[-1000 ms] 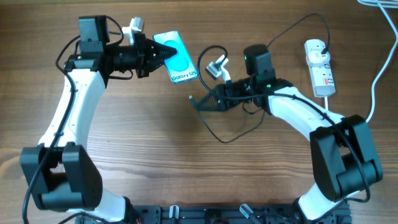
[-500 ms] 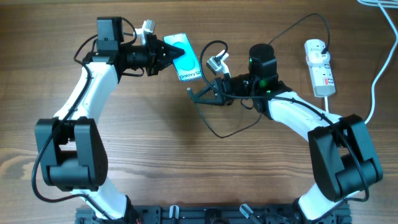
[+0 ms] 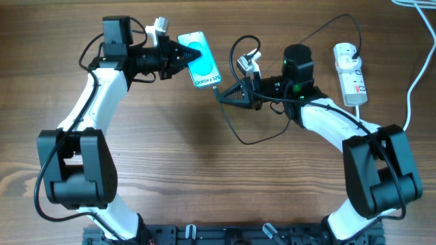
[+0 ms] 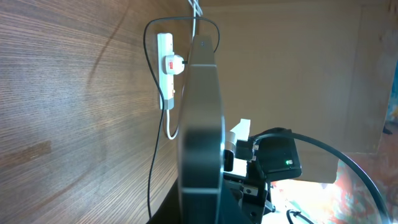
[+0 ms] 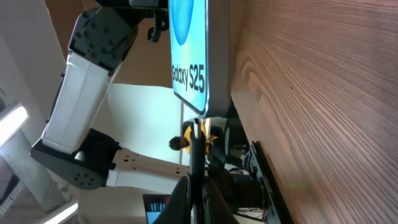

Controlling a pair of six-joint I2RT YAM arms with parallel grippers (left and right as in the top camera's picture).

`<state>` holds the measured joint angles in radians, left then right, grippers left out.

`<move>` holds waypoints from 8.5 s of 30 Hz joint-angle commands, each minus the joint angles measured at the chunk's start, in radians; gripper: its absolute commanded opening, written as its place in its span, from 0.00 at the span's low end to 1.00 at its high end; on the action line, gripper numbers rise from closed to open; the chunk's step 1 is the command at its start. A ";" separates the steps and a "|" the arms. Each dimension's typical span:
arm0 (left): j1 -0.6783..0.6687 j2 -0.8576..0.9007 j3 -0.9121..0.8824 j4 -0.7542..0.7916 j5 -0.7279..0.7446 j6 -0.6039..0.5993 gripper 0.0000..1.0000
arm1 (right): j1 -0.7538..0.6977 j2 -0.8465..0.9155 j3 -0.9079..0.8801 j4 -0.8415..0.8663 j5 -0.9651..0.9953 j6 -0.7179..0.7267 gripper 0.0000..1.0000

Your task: Plug charger to phone and switch on socket

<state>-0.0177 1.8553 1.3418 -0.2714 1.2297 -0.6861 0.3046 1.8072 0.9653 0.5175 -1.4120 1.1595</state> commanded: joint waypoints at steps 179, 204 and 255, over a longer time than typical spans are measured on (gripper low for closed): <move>-0.124 -0.003 0.014 -0.694 0.159 1.236 0.04 | -0.378 -0.620 0.071 -0.856 1.056 -0.926 0.69; -0.344 0.389 0.014 0.183 -0.124 0.378 0.04 | -0.378 -0.831 0.071 -1.231 1.127 -0.921 0.73; -0.306 0.220 0.226 -0.597 -0.935 0.342 0.40 | -0.378 -0.698 0.071 -1.265 1.466 -0.546 0.57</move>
<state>-0.3950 2.2196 1.5883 -0.7959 0.5369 -0.3599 -0.0746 1.0962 1.0283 -0.7471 -0.1291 0.4122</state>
